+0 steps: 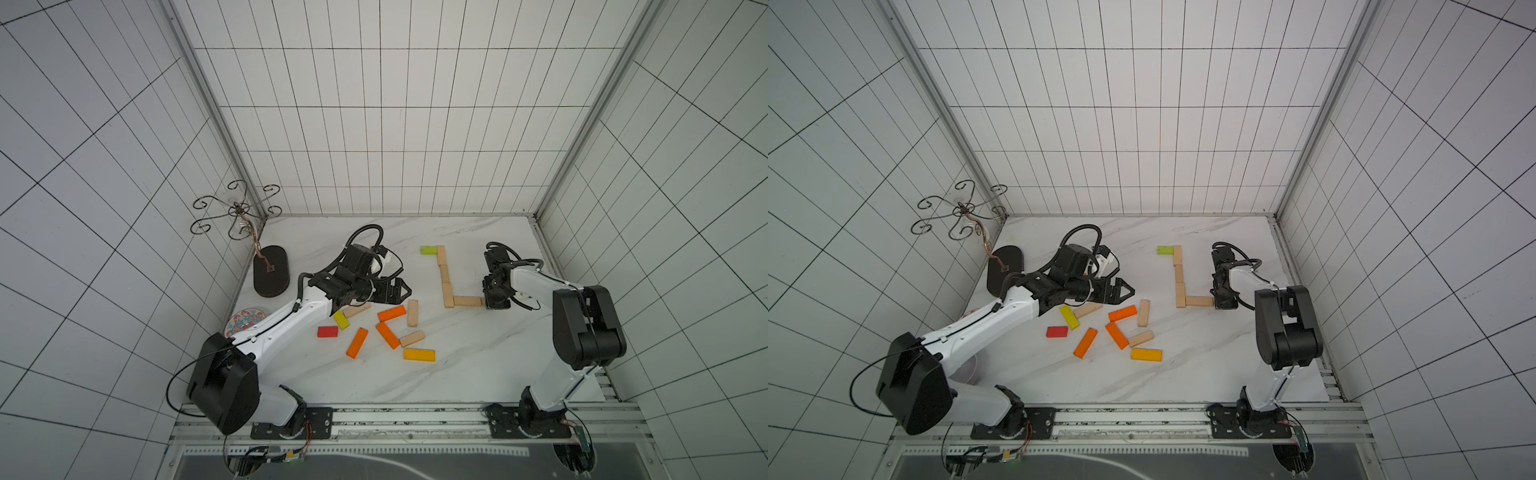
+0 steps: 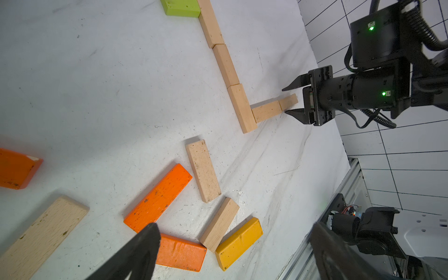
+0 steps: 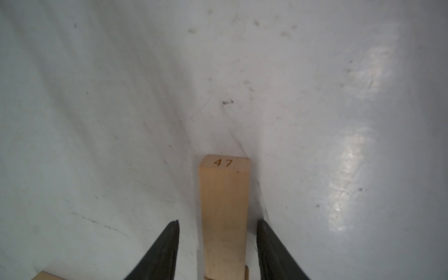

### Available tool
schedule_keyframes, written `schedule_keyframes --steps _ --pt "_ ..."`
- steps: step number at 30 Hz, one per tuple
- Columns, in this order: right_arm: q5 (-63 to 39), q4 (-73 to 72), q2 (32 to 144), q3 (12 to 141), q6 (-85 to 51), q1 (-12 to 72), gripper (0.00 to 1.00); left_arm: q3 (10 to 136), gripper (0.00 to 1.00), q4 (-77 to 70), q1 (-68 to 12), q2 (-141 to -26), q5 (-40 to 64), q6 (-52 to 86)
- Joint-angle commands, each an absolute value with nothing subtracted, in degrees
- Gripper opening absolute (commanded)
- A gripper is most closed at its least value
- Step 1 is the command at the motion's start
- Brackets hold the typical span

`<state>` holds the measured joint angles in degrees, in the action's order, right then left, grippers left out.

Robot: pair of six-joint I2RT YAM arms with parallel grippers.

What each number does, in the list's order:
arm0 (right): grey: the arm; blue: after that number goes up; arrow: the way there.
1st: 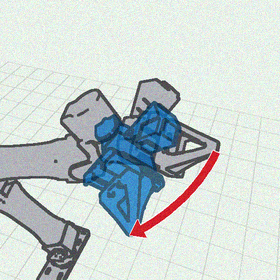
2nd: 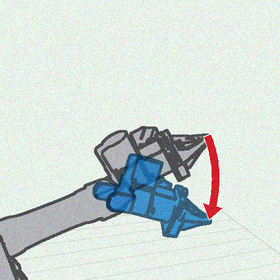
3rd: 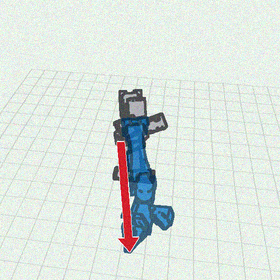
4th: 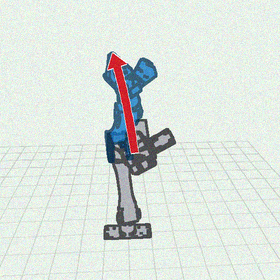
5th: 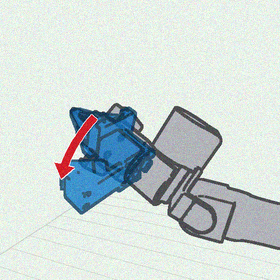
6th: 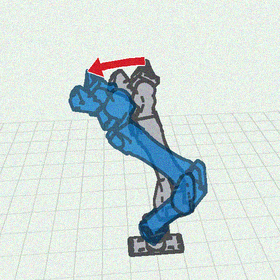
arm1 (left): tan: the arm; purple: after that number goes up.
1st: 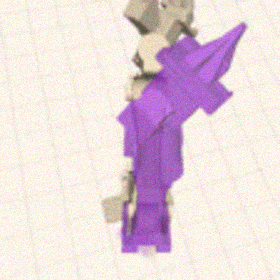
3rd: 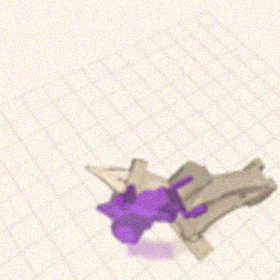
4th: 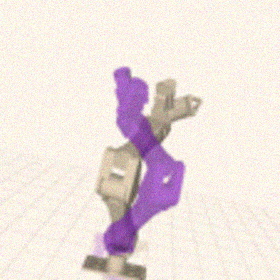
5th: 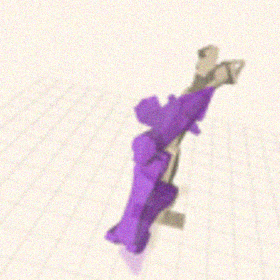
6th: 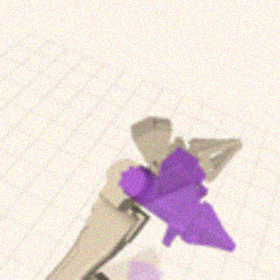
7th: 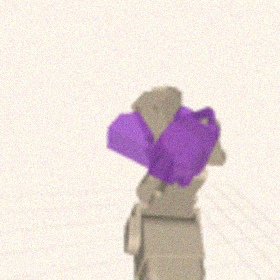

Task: Assemble a giraffe with building blocks
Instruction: Assemble the building block at the center of the board.

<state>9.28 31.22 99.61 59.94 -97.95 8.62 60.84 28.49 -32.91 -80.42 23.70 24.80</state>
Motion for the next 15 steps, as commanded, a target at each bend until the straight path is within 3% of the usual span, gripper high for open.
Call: schedule_keyframes --steps 1,9,15 --pt "9.7 36.5 99.1 65.4 -98.0 9.1 0.59 61.1 0.97 29.2 -32.6 -79.2 24.0 24.0" --pt "11.1 39.7 92.8 68.9 -93.0 8.9 0.64 61.3 0.97 31.6 -32.5 -75.8 22.4 24.2" --pt "12.0 41.8 87.3 74.0 -77.8 8.8 0.60 60.6 0.97 33.9 -32.5 -72.2 20.4 24.1"
